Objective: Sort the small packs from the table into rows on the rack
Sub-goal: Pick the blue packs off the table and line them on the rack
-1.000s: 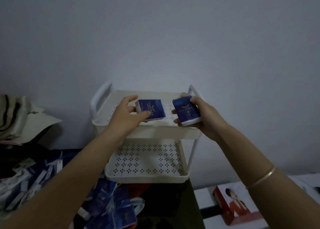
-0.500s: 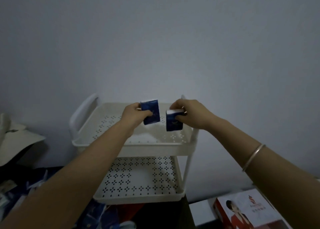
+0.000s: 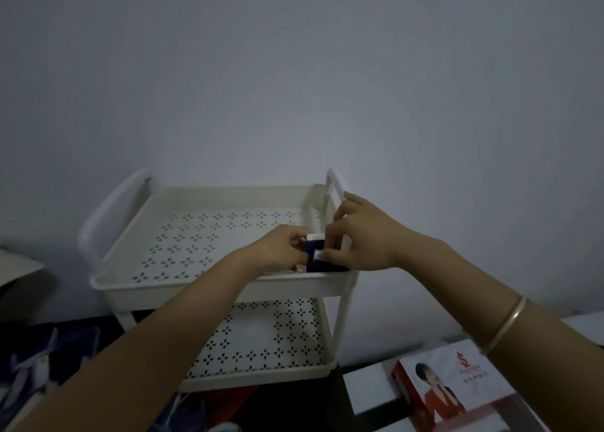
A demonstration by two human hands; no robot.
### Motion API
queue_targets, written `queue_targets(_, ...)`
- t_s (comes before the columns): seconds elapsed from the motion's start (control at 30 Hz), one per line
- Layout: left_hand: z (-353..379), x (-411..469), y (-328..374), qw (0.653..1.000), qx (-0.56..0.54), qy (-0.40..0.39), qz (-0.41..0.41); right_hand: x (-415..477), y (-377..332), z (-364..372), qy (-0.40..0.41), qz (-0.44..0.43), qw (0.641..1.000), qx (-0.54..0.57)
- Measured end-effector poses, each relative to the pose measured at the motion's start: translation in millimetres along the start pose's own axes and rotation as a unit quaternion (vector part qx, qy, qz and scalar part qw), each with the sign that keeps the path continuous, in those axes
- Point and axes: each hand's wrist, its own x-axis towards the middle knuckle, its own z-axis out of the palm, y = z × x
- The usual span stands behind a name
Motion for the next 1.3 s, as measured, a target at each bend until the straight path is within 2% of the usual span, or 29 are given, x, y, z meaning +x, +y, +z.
queue_targets(0.17,0,-2,6,0.998,-0.008,-0.051,-0.022,-1,1,3,0.092,0.057,0.987,0.121)
queue_targets(0.33,3,-4,15,0.998,-0.024,-0.041,-0.034,1,-1,7,0.16,0.076,0.97,0.167)
queue_targets(0.53,4,-6,13,0.999,-0.006,-0.009,-0.051,4,-10,19,0.196,0.071,0.964,0.162)
queue_targets(0.67,3,-5,8,0.997,0.065,0.014,-0.04,1,-15,21,0.23,0.083,0.955,0.168)
queue_targets(0.73,-2,-9,10,0.993,0.103,0.051,-0.015,0,-22,17,0.256,0.083,0.948,0.168)
queue_targets(0.8,-10,-24,15,0.983,0.125,0.134,0.028,-5,-37,13,0.295,0.067,0.937,0.176)
queue_targets(0.9,-17,-75,13,0.946,0.104,0.289,0.103,-19,-79,13,0.365,0.046,0.899,0.237)
queue_targets(0.97,-17,-122,-5,0.915,0.065,0.367,0.156,-30,-113,30,0.377,0.027,0.882,0.282)
queue_targets(1.03,-13,-164,-38,0.88,0.082,0.427,0.19,-38,-144,61,0.336,0.017,0.886,0.32)
queue_targets(1.1,0,-197,-85,0.867,0.111,0.465,0.142,-42,-173,103,0.236,0.035,0.903,0.357)
queue_targets(1.17,25,-223,-135,0.882,0.133,0.448,0.055,-46,-196,151,0.099,0.057,0.926,0.361)
queue_targets(1.23,52,-250,-182,0.903,0.155,0.394,-0.068,-54,-217,198,-0.024,0.062,0.937,0.342)
queue_targets(1.3,71,-274,-219,0.91,0.163,0.33,-0.19,-65,-235,231,-0.097,0.048,0.942,0.319)
